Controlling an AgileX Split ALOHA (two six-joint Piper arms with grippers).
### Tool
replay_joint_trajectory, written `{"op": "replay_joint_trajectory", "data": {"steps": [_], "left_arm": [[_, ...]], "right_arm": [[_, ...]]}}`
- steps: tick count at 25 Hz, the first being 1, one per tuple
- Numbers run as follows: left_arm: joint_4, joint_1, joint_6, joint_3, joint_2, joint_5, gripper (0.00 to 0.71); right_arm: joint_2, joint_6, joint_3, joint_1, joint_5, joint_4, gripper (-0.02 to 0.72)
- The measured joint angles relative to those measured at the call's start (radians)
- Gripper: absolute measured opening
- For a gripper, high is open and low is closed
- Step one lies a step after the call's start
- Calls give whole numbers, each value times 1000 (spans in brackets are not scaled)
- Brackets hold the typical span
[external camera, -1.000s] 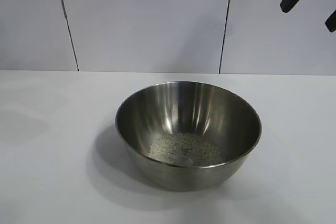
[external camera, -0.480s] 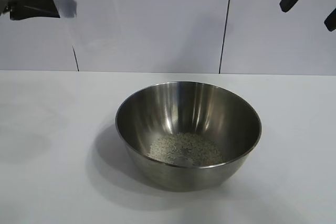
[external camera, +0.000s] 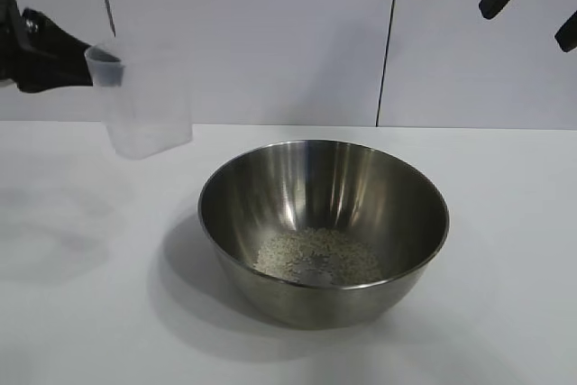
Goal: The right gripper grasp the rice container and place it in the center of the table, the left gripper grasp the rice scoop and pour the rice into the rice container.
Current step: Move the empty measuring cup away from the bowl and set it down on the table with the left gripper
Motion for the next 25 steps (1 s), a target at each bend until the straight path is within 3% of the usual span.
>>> {"op": "replay_joint_trajectory", "data": {"steps": [2, 10, 25], "left_arm": [[0, 14, 28, 0, 30, 7, 9], [-3, 146, 96, 0, 127, 118, 9], [-8, 153, 331, -1, 319, 101, 9]], "right_arm": [[0, 0, 0, 0, 0, 0, 547], [0, -2, 0, 0, -1, 0, 547], [0, -18, 0, 0, -2, 0, 547]]}}
